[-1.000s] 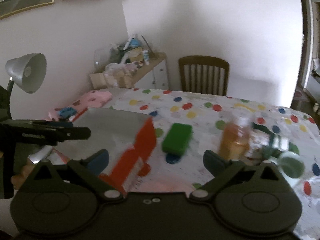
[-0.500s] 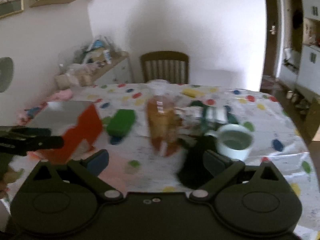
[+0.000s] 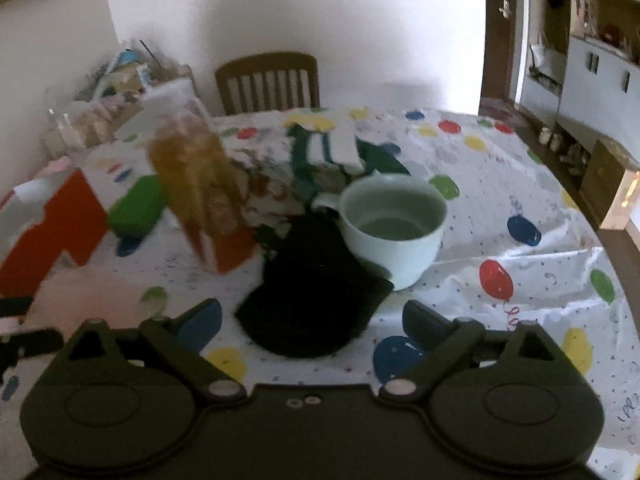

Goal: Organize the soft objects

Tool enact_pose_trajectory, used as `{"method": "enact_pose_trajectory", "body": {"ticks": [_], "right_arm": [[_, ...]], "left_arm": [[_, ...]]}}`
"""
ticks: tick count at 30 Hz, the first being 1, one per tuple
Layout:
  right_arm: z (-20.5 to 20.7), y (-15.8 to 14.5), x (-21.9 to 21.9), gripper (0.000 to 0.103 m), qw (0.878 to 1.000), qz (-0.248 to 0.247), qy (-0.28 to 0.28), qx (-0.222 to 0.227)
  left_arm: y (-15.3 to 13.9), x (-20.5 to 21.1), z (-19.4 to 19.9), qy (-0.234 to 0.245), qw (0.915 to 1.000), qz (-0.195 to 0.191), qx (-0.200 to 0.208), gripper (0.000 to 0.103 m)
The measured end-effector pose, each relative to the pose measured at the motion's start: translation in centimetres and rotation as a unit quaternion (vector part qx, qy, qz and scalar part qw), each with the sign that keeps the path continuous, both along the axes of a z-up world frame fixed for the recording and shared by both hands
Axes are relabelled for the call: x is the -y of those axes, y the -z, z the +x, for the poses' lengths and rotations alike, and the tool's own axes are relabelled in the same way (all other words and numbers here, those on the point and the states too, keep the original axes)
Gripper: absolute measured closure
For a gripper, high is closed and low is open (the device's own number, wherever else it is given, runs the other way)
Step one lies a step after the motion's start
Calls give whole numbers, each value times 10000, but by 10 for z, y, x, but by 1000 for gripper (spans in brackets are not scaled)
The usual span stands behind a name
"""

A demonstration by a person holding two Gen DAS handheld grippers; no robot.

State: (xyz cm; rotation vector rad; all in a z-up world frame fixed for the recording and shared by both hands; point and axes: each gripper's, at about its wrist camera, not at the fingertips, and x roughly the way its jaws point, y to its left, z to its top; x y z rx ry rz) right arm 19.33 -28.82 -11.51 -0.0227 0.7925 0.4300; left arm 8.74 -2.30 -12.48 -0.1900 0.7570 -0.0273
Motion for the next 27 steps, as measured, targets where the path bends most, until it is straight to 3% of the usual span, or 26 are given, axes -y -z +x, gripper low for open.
{"method": "enact_pose_trajectory", "body": {"ticks": [13,17,22,24,27], "right_arm": [[57,40,8,28,9963,389,349,-681],[61,46,8,46,9954,400,316,-817],[63,47,8,56,9952,460,258,-822],[63,47,8,67,9951,485,217,-836],[61,45,7,74,9953,481,172,-818]], "left_arm": [[35,14,27,-131,9978,443,-484,1],[42,18,35,-160,9964,560,-621,1],[46,21,41,-164,9958,553,-710,17],[46,22,44,-193,9952,582,-761,23],[44,23,45,-209,9954,578,-741,33]]}}
